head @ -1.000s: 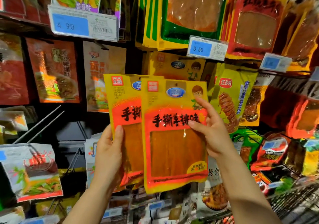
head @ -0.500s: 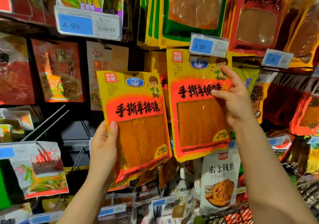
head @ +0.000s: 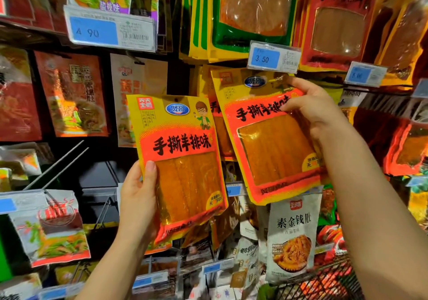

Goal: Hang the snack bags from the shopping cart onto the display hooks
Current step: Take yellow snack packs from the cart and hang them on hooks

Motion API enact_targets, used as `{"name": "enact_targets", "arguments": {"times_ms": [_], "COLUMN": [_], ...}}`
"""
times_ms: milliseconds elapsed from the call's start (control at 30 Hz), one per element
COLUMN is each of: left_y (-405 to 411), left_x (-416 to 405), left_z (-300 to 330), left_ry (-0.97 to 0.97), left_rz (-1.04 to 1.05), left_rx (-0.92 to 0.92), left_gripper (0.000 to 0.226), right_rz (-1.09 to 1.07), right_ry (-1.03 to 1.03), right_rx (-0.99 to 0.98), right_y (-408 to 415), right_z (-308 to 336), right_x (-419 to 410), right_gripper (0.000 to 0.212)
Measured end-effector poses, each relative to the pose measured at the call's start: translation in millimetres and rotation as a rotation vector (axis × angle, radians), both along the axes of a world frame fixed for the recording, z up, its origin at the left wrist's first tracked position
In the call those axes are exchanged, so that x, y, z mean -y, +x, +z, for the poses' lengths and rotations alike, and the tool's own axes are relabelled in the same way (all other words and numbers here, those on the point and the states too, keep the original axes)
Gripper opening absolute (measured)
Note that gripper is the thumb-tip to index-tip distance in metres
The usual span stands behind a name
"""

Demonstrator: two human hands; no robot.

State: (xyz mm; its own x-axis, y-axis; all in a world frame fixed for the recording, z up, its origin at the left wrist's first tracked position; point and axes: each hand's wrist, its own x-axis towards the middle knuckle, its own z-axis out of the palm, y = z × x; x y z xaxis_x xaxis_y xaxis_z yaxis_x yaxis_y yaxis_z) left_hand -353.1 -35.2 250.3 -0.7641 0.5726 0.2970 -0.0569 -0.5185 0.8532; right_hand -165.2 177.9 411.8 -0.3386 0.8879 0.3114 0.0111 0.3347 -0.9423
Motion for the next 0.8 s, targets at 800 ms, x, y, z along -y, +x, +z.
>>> {"name": "enact_targets", "arguments": {"times_ms": [800], "left_y": [-2], "left_x": [12], "left_z": [10], "left_ry": [0.067], "left_rz": [-0.026], "left_rx": [0.006], "left_gripper": [0.025], "right_rz": [-0.166], "right_ry": [0.348], "right_rx": [0.344], "right_y": [-50], "right_z": [-62], "right_x": [29], "right_gripper": [0.069]}}
